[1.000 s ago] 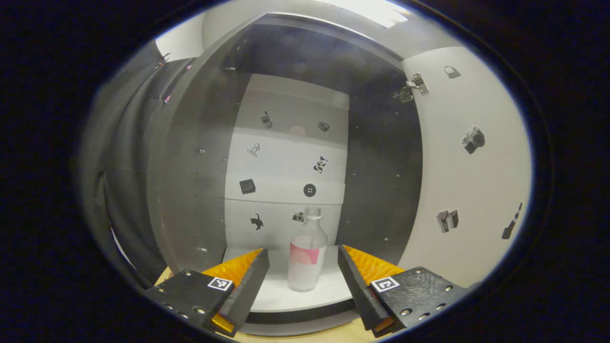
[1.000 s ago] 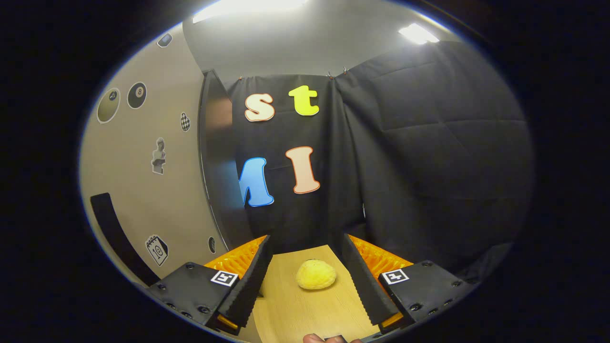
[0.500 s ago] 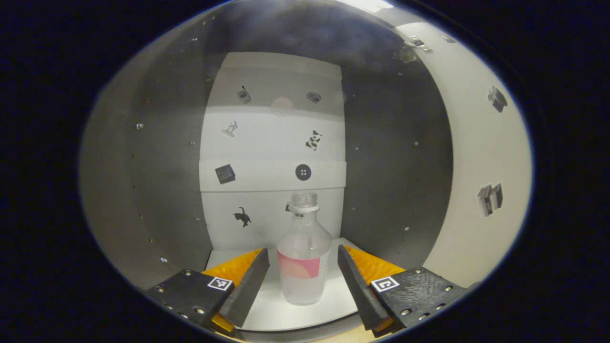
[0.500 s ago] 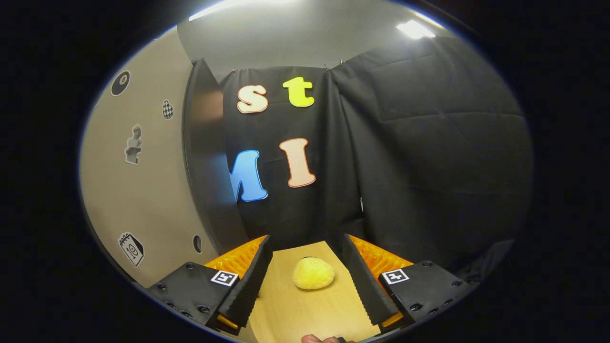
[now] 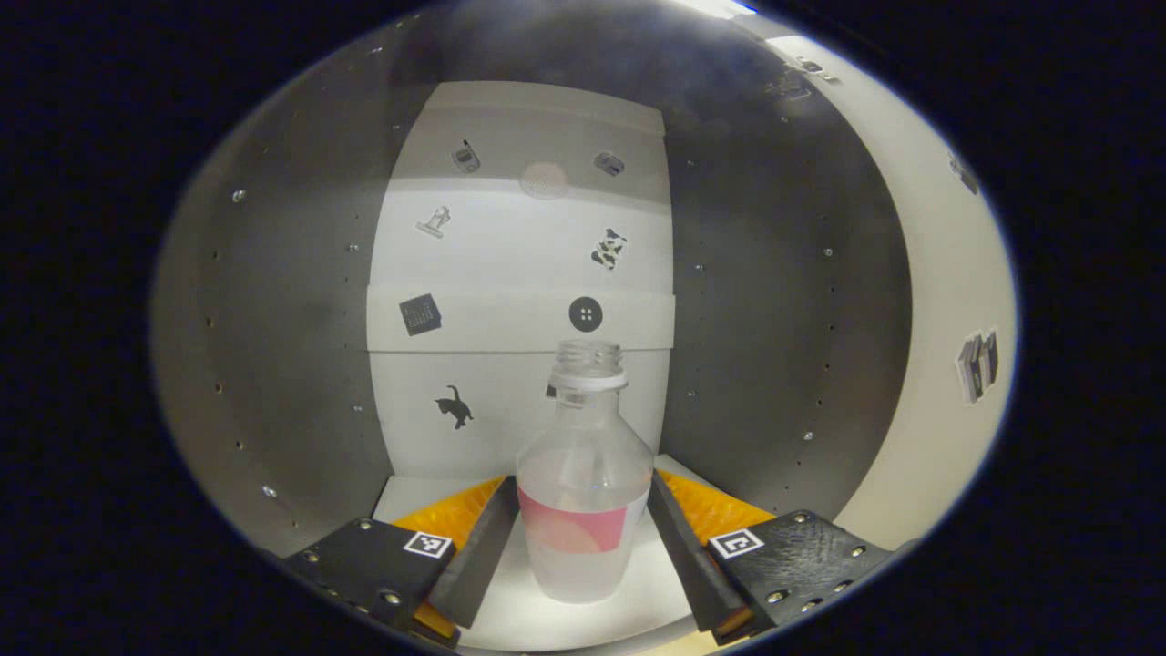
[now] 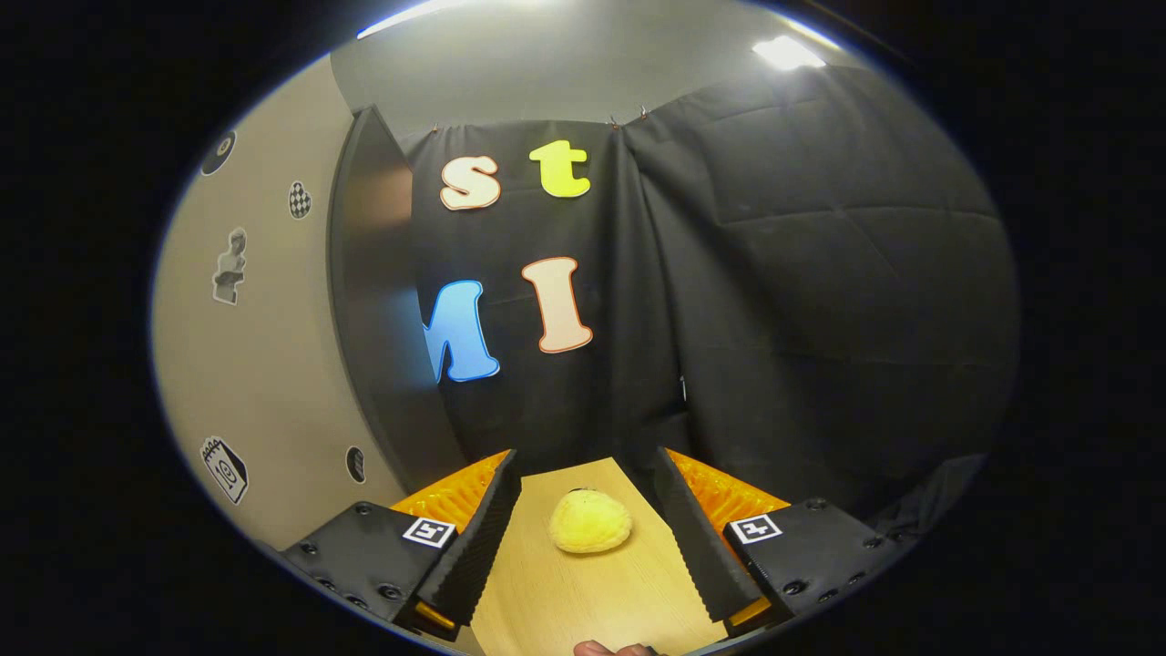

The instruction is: Open the cabinet door with the right hand, grasp the bottle in the cabinet with the left hand and place it on the coaster, then close the cabinet door with the right hand.

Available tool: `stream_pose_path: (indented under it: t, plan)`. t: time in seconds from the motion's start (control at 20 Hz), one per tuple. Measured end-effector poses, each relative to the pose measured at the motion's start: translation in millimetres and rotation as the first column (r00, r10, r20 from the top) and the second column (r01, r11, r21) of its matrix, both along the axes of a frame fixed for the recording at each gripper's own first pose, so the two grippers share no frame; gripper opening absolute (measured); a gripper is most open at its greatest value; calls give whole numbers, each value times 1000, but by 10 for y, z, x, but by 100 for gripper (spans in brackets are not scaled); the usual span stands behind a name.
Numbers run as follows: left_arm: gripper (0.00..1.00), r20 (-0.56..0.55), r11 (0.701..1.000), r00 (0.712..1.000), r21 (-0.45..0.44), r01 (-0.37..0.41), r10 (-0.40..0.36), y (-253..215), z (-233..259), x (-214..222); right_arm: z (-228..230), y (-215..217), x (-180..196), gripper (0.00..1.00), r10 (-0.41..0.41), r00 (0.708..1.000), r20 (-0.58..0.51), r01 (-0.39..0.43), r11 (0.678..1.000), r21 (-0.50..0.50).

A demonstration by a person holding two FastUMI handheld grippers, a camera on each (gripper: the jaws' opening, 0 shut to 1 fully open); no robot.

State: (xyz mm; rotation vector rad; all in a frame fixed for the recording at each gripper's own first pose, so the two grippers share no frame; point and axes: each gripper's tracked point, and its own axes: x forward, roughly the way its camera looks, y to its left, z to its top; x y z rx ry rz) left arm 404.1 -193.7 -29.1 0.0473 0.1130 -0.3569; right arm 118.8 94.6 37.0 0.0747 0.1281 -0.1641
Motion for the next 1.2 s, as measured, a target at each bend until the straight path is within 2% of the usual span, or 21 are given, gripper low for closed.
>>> stream_pose_path:
  t: [0.05,0.2,0.4,0.55,0.9,0.95,1.05,1.1,1.2]
  plan:
    - [86,-2,1000,1000,-1,0,0,-6,-7,-3,-8,-3,-2,94,3,1000,-5,-3,1000,-4]
    - [75,-4,1000,1000,-4,11,-11,-43,-1,-35,-18,64,-14,94,29,1000,-11,-29,999,25]
    - [72,33,1000,999,5,22,-23,-54,111,-194,-7,80,13,94,32,999,-4,-32,999,29]
    - [73,53,1000,998,-2,25,-25,-27,222,-393,-22,122,10,94,74,997,-13,-74,997,27]
    - [72,146,1000,989,-18,25,-22,273,562,-1224,20,240,42,94,135,991,18,-136,990,39]
    - [70,158,1000,987,-10,18,-16,355,592,-1363,19,244,50,94,137,990,22,-137,990,41]
    - [74,172,1000,985,14,2,-5,528,611,-1689,12,254,51,94,139,990,20,-139,989,43]
    - [70,174,1000,985,27,-9,4,608,593,-1842,6,275,31,94,145,989,13,-145,988,47]
    - [70,178,998,984,45,-35,26,787,538,-2175,2,293,-17,94,161,987,7,-161,986,33]
